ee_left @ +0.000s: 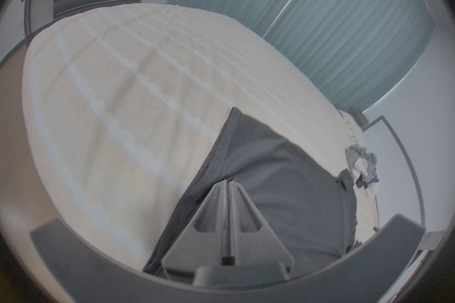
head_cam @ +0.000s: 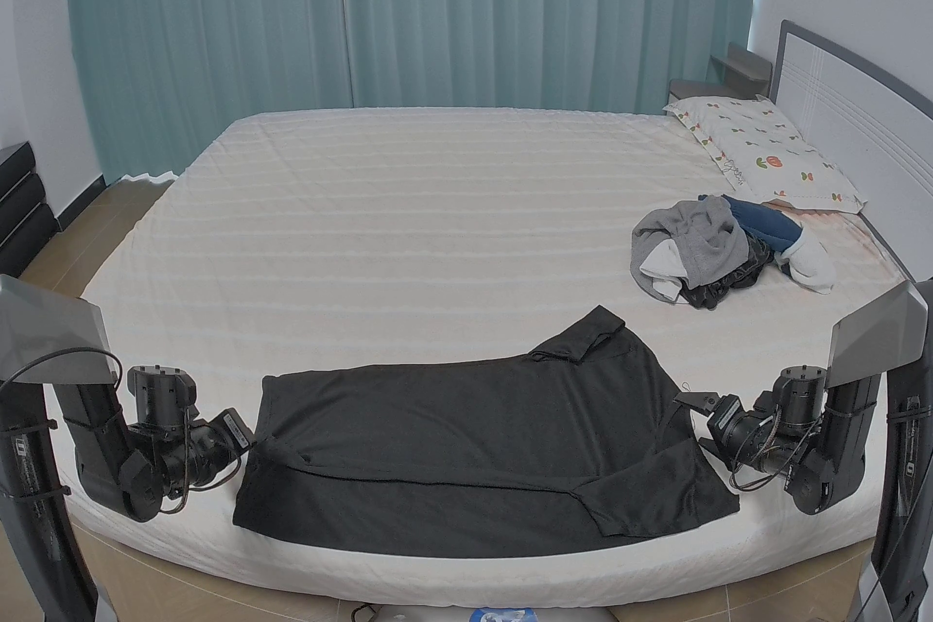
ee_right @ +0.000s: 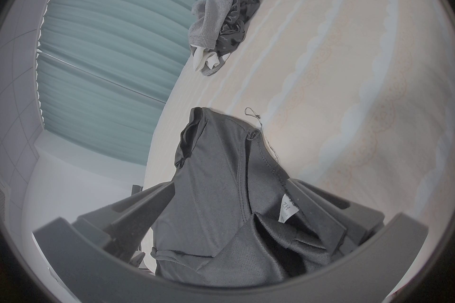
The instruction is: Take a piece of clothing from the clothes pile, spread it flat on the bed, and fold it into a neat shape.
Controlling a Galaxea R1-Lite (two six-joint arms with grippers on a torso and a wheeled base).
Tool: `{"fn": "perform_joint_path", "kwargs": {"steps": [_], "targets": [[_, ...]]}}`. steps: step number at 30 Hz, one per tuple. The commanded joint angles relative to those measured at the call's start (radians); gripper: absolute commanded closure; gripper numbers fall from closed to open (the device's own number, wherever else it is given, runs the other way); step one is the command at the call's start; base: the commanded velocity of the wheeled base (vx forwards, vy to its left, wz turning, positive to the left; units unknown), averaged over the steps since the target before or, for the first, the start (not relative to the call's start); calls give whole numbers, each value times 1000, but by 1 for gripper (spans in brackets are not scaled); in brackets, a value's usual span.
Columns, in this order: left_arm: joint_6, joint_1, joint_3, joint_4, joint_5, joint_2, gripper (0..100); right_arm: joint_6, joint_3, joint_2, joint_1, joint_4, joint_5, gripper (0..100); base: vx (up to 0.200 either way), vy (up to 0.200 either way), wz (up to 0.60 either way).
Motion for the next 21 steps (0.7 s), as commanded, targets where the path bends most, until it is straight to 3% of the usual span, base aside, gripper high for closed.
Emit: {"fn": "perform_joint_path", "kwargs": {"steps": [1, 6, 14, 19, 20, 21], "targets": [[-44, -9, -87, 1, -1, 6, 100, -2, 0, 2, 0, -10, 1, 0, 0, 0, 0], [-45, -9, -225, 50, -1, 46, 100, -5, 0, 3, 2, -10, 1, 0, 0, 0, 0], [-65, -6, -541, 352, -1, 93, 100, -6, 0, 3, 2, -10, 1, 0, 0, 0, 0], [-67, -2, -700, 445, -12, 155, 100, -9, 0, 3, 2, -10, 1, 0, 0, 0, 0], [-67, 0, -723, 455, -18, 174, 0, -9, 2, 3, 2, -10, 1, 0, 0, 0, 0], [-67, 3, -739, 461, -24, 190, 0, -9, 2, 3, 2, -10, 1, 0, 0, 0, 0]]}}
